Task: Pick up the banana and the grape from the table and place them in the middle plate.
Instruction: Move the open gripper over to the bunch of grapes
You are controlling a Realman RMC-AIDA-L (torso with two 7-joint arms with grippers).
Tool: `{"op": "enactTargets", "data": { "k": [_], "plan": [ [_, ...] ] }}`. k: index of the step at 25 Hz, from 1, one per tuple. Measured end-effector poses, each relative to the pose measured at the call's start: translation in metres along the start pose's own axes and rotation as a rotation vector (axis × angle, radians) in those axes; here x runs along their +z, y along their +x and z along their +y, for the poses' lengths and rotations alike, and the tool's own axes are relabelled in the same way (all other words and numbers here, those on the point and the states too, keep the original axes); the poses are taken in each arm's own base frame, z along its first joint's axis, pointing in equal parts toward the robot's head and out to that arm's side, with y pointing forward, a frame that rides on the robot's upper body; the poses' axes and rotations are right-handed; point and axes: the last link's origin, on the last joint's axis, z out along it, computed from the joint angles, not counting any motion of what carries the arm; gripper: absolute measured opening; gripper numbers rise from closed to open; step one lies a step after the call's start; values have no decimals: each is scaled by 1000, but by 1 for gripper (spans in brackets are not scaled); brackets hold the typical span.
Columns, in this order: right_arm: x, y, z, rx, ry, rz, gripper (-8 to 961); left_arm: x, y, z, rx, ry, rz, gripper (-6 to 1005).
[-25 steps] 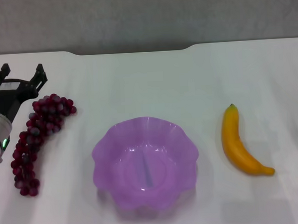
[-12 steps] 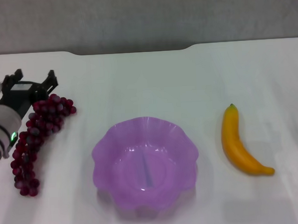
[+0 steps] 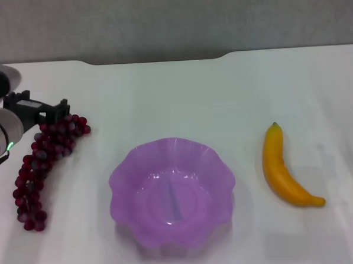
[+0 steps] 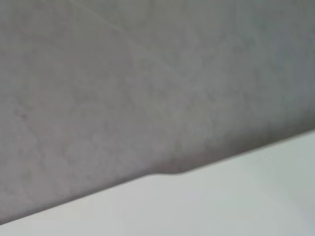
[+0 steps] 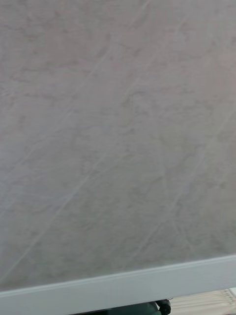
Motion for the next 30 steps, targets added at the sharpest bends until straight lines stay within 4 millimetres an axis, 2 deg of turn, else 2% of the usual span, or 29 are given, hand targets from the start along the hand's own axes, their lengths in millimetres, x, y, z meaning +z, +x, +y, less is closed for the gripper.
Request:
{"op": "enactTargets", "data": {
  "k": [7,11,16,24,30],
  "plan": [
    [0,0,0,-2,0,1,884,-15,-4,13,93,-21,-148,881],
    [0,0,0,-2,0,1,883,-20,-6,10,67,-29,-208,881],
    [2,-2,2,2,-6,-3,883,-15,-16,2,44,-1,-220,881],
    [3,-2,3,5,-9,-4,883,-1,-43,0,51,10,-290,881],
    [2,-2,3,6,-7,-4,883,-2,-50,1,61,8,-303,881]
  ]
}}
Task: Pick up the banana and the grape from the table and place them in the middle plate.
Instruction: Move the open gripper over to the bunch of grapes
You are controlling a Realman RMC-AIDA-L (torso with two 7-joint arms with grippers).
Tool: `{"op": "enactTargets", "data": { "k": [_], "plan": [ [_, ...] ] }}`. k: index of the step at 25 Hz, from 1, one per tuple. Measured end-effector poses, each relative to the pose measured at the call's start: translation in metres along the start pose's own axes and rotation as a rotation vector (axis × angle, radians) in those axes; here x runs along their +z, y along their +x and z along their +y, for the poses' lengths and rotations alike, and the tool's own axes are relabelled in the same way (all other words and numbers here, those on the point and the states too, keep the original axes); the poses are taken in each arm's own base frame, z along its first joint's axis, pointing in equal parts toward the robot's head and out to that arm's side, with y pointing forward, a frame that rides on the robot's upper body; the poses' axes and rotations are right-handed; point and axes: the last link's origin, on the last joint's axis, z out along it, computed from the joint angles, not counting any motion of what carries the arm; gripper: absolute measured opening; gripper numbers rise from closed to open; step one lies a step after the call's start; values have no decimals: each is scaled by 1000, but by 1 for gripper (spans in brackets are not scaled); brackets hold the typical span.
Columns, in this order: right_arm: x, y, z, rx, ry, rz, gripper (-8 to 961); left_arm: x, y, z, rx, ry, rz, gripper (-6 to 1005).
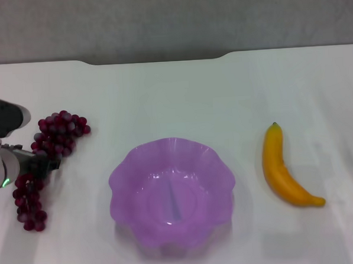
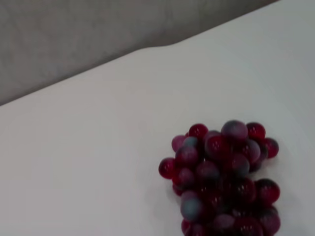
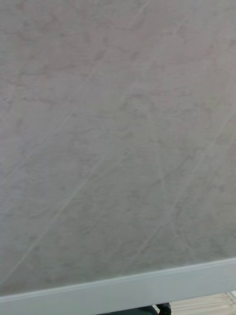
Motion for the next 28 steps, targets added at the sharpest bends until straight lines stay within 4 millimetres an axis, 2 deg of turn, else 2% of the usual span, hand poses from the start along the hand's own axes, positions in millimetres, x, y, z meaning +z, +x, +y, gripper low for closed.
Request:
{"op": "enactTargets", "data": {
  "k": [9,14,20,25,28],
  "plan": [
    [1,-1,2,6,-3,-4,883,9,-14,4,22,2,-16,851],
    [0,-1,1,6,-1,-3,883,10,-13,10,32,-6,-3,827],
    [-2,0,-2,14,9,-7,883,9,-14,8,-37,-3,-2,798],
    [-3,0,-3,32,13,-7,883,9,-12,6,-74,4,6,558],
    [-3,0,-3,33,12,-8,883,9,-11,5,-82,7,13,503]
  ]
}}
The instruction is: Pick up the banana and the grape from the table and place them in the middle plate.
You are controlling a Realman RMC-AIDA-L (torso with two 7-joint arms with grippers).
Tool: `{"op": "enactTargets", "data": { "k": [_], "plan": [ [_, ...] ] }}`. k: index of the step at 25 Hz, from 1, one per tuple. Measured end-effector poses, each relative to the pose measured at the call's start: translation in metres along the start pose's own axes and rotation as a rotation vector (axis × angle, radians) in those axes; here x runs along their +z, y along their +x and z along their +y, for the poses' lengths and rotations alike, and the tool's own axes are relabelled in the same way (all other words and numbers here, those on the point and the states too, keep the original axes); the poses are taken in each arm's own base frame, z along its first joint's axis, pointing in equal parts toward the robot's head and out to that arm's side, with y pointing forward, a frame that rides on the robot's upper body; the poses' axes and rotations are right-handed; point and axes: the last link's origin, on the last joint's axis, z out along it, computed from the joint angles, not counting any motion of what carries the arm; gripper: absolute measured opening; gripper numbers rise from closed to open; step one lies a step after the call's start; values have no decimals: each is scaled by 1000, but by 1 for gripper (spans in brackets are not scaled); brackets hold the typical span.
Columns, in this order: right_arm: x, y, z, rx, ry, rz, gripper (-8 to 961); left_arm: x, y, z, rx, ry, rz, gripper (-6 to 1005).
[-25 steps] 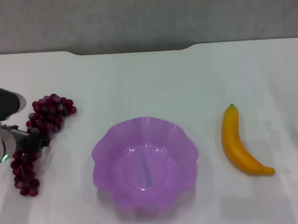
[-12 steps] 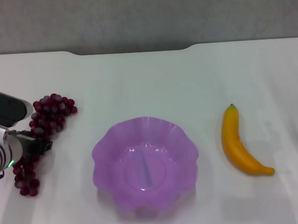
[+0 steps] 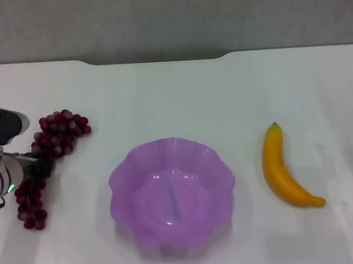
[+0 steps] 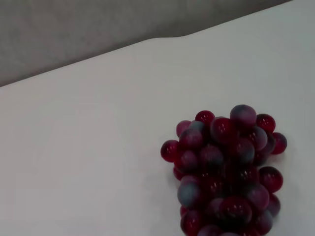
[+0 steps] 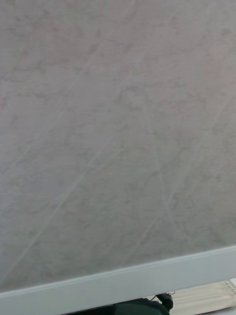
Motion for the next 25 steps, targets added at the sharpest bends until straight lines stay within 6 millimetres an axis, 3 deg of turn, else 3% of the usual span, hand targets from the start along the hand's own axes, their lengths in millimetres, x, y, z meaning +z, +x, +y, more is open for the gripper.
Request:
{"op": "enactTargets", "data": {
  "k": [11,25],
  "plan": [
    [0,0,1,-1,-5,1,884,0,3,3,-9,-5,22,358],
    [0,0,2,2,-8,-2,884,0,6,4,-8,-8,28,293]
  ]
}}
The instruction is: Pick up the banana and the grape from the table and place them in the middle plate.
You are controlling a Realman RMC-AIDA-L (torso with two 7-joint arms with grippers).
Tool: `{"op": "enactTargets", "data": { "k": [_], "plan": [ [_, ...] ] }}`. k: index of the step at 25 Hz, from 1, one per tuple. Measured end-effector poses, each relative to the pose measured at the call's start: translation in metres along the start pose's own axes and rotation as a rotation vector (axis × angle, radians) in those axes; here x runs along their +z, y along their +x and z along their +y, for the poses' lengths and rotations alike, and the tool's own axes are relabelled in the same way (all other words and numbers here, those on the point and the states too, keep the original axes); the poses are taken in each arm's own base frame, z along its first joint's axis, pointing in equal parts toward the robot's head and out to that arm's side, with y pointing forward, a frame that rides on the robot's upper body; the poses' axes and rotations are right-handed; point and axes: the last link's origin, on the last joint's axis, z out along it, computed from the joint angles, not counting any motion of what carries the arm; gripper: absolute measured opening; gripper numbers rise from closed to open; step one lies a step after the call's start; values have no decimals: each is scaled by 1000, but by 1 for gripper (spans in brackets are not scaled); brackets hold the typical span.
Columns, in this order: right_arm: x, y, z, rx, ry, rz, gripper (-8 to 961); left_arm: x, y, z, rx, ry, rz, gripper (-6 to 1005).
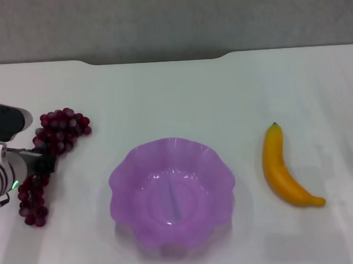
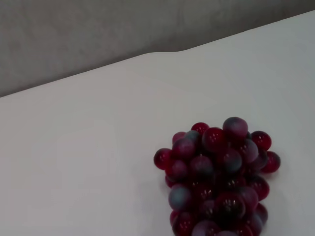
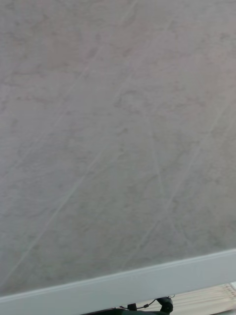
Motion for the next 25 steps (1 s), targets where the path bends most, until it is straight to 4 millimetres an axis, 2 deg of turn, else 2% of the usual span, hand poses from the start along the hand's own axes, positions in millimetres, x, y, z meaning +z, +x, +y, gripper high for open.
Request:
{"op": "enactTargets", "data": {
  "k": [25],
  "plan": [
    [0,0,1,-2,-3,1,884,-1,3,-7,-57,27,125,261]
  ]
}}
